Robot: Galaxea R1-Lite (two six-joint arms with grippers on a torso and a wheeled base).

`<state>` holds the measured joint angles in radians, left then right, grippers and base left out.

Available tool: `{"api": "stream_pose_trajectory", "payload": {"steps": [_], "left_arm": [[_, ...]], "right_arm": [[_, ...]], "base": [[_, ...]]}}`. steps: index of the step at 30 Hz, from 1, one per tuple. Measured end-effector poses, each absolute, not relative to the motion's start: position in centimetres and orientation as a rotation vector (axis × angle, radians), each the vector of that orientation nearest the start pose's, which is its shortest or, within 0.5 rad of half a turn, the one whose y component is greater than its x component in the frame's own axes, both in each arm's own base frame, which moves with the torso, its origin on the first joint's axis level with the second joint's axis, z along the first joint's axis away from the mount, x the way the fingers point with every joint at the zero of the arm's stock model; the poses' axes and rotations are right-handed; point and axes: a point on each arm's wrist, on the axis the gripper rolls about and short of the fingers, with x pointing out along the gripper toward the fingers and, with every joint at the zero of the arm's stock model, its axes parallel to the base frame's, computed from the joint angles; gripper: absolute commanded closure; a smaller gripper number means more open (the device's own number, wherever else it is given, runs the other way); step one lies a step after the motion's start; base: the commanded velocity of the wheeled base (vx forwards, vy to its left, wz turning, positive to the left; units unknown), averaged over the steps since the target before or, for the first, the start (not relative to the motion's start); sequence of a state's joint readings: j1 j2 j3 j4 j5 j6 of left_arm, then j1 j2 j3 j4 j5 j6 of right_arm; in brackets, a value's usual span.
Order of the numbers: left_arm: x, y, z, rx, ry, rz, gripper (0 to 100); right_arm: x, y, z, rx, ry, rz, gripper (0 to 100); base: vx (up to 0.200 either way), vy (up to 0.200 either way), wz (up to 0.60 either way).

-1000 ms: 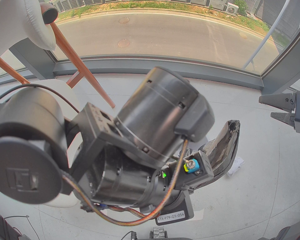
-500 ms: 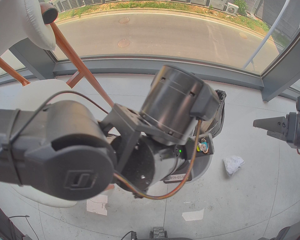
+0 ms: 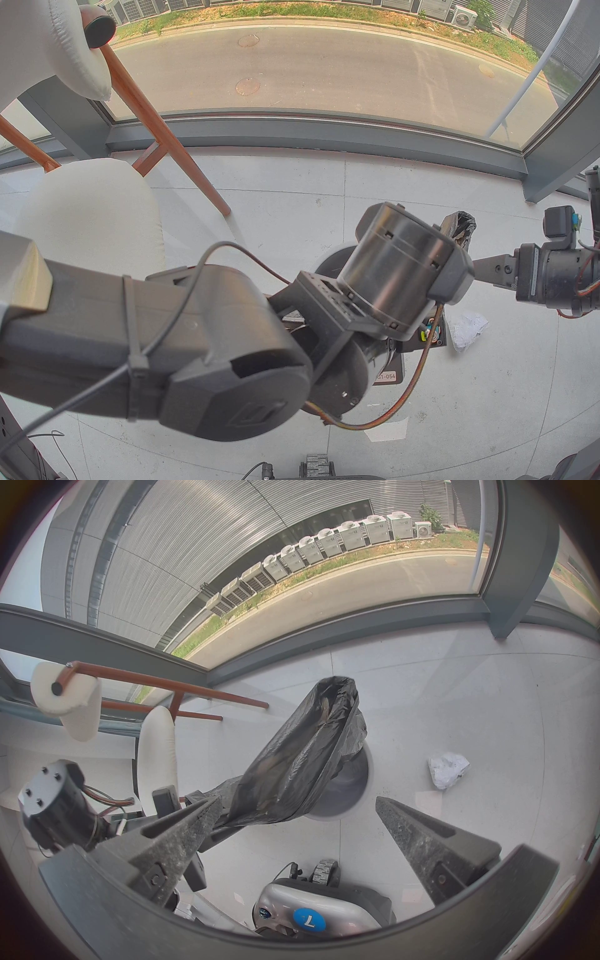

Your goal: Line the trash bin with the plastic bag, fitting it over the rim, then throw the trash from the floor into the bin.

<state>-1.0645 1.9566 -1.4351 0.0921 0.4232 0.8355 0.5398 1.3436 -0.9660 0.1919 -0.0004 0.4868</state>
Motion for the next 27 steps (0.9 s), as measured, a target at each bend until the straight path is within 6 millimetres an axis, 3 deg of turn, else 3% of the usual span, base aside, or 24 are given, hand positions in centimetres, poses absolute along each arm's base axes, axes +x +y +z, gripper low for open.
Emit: {"api": "stream_pose_trajectory", "payload": {"steps": [11,12,21,27], "left_arm": [[19.5,-33.1,19.5,1.215,0.189,-0.8,100],[19.5,-33.0,19.4,1.218,0.194,-0.803,100],[19.6,-33.1,19.3,1.197,0.177,-0.803,100],[19.6,-33.2,19.1,1.106,0.216,-0.785,100]], "right_arm": [[20.7,12.2,21.9,0.294,0.68,0.349,0],[21.1,12.4,21.6,0.287,0.681,0.333,100],[22.0,13.2,20.1,0.259,0.729,0.31,100],[23.1,13.9,20.7,0.25,0.705,0.323,100]], "base": [[0.0,0.0,0.0],[0.0,0.0,0.0],[0.0,0.0,0.0],[0.0,0.0,0.0]]}}
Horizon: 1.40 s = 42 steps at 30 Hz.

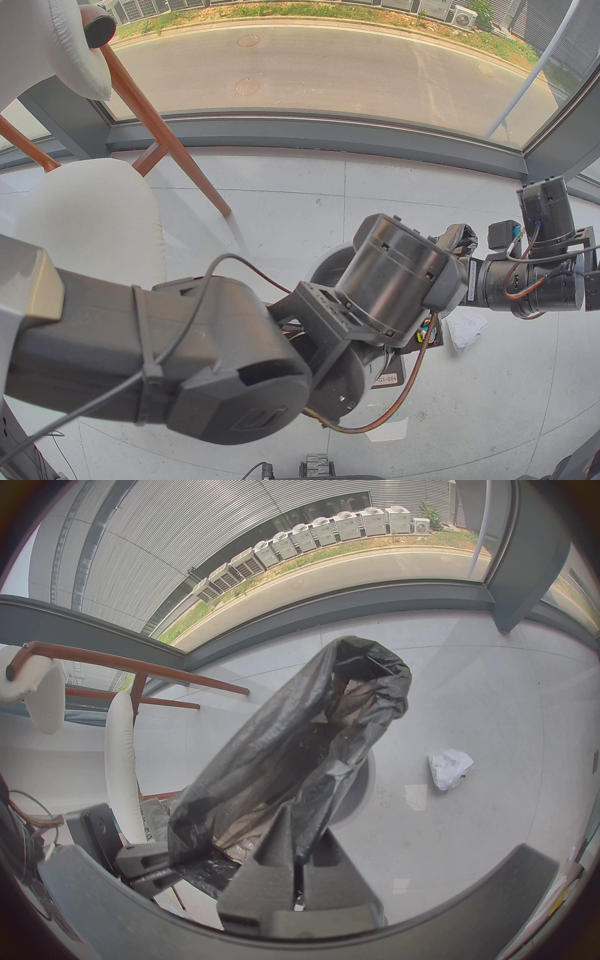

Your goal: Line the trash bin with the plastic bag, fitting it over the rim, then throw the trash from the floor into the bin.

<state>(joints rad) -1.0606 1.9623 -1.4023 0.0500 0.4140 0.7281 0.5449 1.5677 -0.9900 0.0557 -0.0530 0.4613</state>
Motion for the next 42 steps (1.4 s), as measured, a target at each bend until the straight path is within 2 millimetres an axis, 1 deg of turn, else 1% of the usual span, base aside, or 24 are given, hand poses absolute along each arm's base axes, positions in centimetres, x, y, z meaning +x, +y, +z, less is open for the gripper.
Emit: {"api": "stream_pose_trajectory", "payload": {"steps": [4,6,11,13,18,23,24,27,34,38,42], "left_arm": [[19.7,-33.5,18.5,1.037,0.255,-0.769,100],[19.9,-33.8,17.9,1.004,0.285,-0.761,100],[20.7,-34.8,16.5,0.967,0.288,-0.747,100],[21.0,-34.9,16.2,0.958,0.284,-0.741,100],[22.1,-35.6,14.6,0.941,0.279,-0.728,100],[23.2,-36.4,12.4,0.928,0.291,-0.718,100],[23.4,-36.6,11.9,0.916,0.296,-0.714,0],[23.8,-36.9,10.7,0.895,0.315,-0.707,0],[23.8,-37.0,9.0,0.852,0.369,-0.725,0],[24.0,-37.1,8.8,0.771,0.393,-0.687,0],[24.6,-37.9,8.9,0.678,0.382,-0.62,0]], "right_arm": [[23.9,14.0,20.4,0.164,0.695,0.344,100],[24.6,14.0,20.0,0.127,0.7,0.345,100],[26.0,14.2,19.6,0.115,0.695,0.342,100],[26.3,14.3,19.4,0.114,0.696,0.341,100],[27.8,13.9,18.1,0.126,0.709,0.329,100],[28.7,13.6,16.6,0.107,0.752,0.341,100],[28.8,13.6,16.3,0.103,0.76,0.34,100],[29.3,13.2,15.6,0.102,0.771,0.328,100],[30.0,11.8,14.4,0.108,0.803,0.295,100],[30.0,11.3,14.0,0.117,0.823,0.293,100],[29.9,11.1,13.7,0.119,0.832,0.29,100]], "base": [[0.0,0.0,0.0],[0.0,0.0,0.0],[0.0,0.0,0.0],[0.0,0.0,0.0],[0.0,0.0,0.0],[0.0,0.0,0.0],[0.0,0.0,0.0],[0.0,0.0,0.0],[0.0,0.0,0.0],[0.0,0.0,0.0],[0.0,0.0,0.0]]}}
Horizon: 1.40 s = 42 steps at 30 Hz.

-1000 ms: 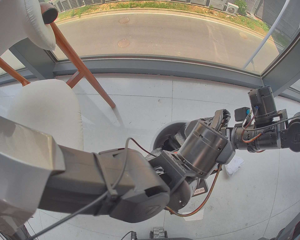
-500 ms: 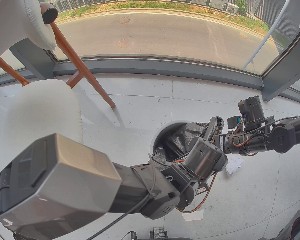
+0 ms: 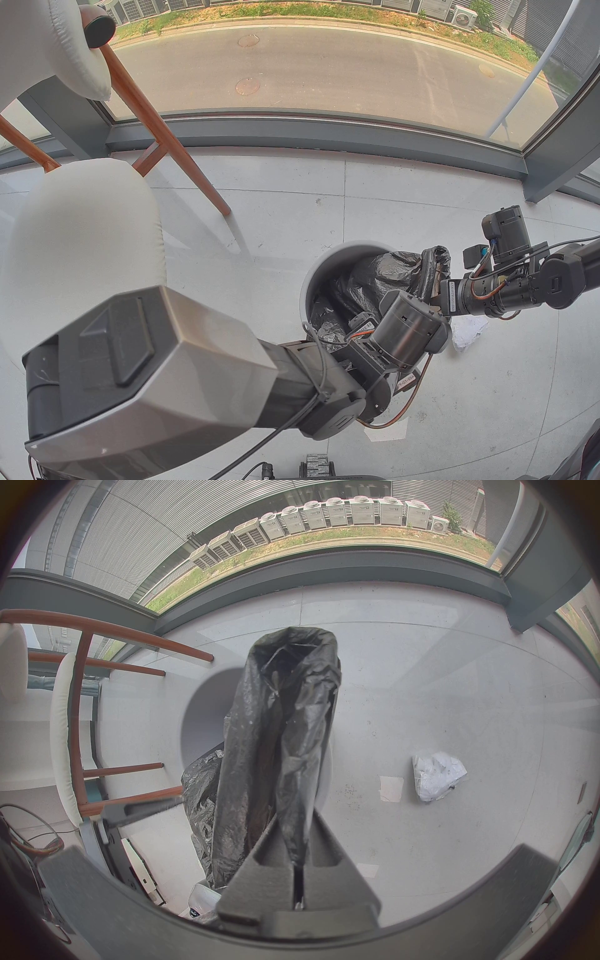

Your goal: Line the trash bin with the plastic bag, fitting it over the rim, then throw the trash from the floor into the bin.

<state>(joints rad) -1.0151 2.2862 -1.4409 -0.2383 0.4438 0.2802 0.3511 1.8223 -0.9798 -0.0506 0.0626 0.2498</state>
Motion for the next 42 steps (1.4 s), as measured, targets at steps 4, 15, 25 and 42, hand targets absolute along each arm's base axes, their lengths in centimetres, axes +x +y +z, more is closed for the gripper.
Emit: {"api": "stream_pose_trajectory", "payload": {"steps": [4,15,25,42], "left_arm": [[25.3,-39.2,8.8,0.607,0.342,-0.575,0],[27.0,-41.6,8.7,0.505,0.292,-0.464,0],[27.4,-40.9,8.9,0.455,0.311,-0.433,0],[24.9,-40.2,11.4,0.331,0.357,-0.434,0]], "right_arm": [[29.9,11.0,13.7,0.118,0.832,0.285,100],[29.8,11.2,13.7,0.113,0.833,0.287,100],[30.1,11.0,13.8,0.123,0.793,0.285,100],[30.4,10.6,13.8,0.131,0.788,0.277,100]], "base": [[0.0,0.0,0.0],[0.0,0.0,0.0],[0.0,0.0,0.0],[0.0,0.0,0.0]]}}
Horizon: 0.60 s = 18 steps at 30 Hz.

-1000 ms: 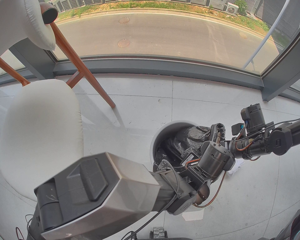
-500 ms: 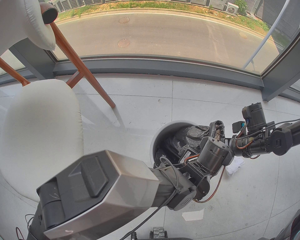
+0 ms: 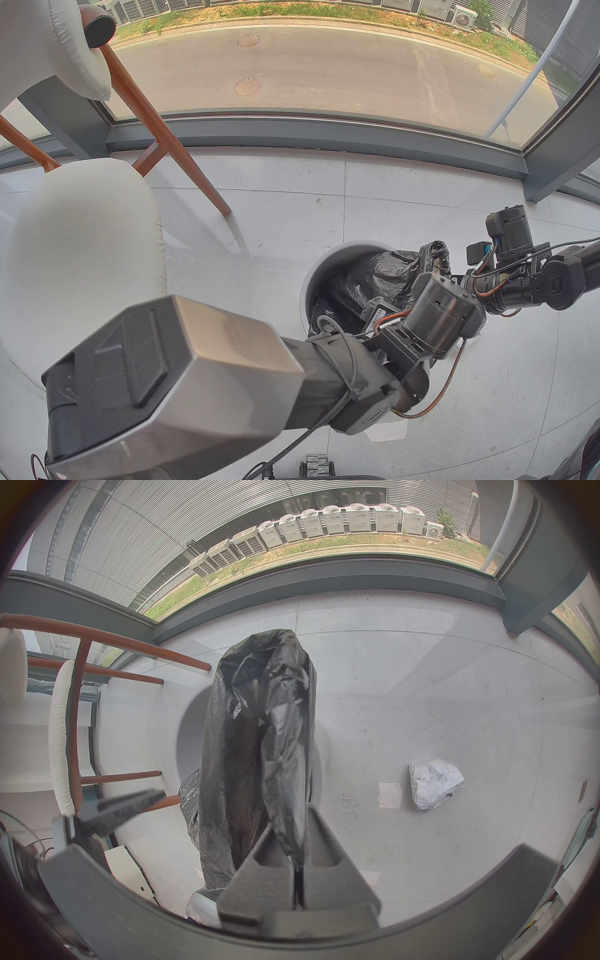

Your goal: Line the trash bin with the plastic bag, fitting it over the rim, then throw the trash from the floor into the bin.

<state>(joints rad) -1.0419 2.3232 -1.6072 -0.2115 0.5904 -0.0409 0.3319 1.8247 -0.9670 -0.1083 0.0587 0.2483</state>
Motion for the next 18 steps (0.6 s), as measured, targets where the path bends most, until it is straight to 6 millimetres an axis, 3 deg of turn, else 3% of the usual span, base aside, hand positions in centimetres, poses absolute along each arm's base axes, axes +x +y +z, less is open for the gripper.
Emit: {"api": "stream_pose_trajectory", "payload": {"steps": [7,18], "left_arm": [[26.8,-39.4,11.2,0.311,0.345,-0.384,0],[27.4,-40.3,8.6,0.332,0.355,-0.359,0]], "right_arm": [[30.3,10.8,13.8,0.131,0.787,0.285,100],[30.6,10.9,14.0,0.139,0.743,0.297,100]], "base": [[0.0,0.0,0.0],[0.0,0.0,0.0]]}}
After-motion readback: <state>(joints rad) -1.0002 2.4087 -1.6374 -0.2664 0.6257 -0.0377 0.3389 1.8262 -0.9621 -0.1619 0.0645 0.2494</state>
